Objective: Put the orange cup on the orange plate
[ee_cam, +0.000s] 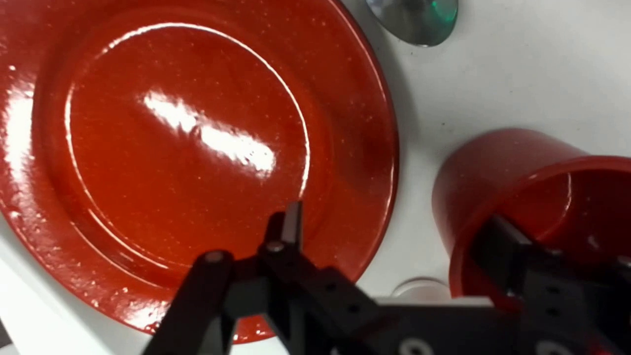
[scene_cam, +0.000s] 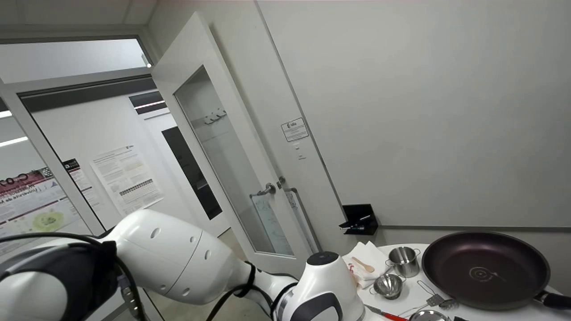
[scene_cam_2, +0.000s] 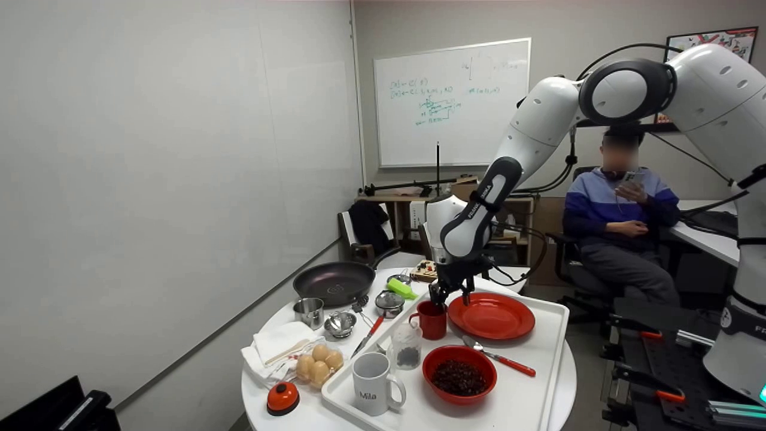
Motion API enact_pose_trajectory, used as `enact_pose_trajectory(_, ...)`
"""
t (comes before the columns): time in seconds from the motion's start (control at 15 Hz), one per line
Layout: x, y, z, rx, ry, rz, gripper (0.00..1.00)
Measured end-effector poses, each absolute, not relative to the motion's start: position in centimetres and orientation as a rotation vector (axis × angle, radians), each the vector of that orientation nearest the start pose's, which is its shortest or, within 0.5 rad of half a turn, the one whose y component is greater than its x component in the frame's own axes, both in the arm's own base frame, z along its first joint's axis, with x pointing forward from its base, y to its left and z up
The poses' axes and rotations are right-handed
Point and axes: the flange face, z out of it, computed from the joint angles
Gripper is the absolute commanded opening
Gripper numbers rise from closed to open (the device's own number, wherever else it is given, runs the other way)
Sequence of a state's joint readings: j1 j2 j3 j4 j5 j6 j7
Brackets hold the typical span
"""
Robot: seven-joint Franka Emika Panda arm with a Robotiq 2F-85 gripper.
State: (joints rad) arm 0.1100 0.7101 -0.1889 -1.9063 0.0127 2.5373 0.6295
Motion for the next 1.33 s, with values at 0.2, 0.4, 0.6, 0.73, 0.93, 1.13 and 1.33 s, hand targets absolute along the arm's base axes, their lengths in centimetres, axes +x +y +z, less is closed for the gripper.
enact_pose_trajectory(0.2, 61.6, -4.9, 12.3, -3.086, 1.092, 0.04, 0.3)
enact_pose_trajectory(0.4, 61.9, -4.8, 12.6, -3.085, 1.09, 0.025, 0.05)
enact_pose_trajectory(0.6, 62.2, -4.8, 12.8, -3.084, 1.088, 0.012, 0.02)
enact_pose_trajectory(0.73, 62.5, -4.8, 13.5, -3.077, 1.086, -0.015, 0.05)
enact_pose_trajectory(0.93, 62.9, -4.6, 14.3, -3.064, 1.083, -0.047, 0.05)
enact_pose_trajectory(1.13, 63.5, -4.1, 16.7, -3.03, 1.077, -0.119, 0.05)
enact_pose_trajectory(1.33, 64.1, -3.9, 20.8, -2.968, 1.079, -0.216, 0.05)
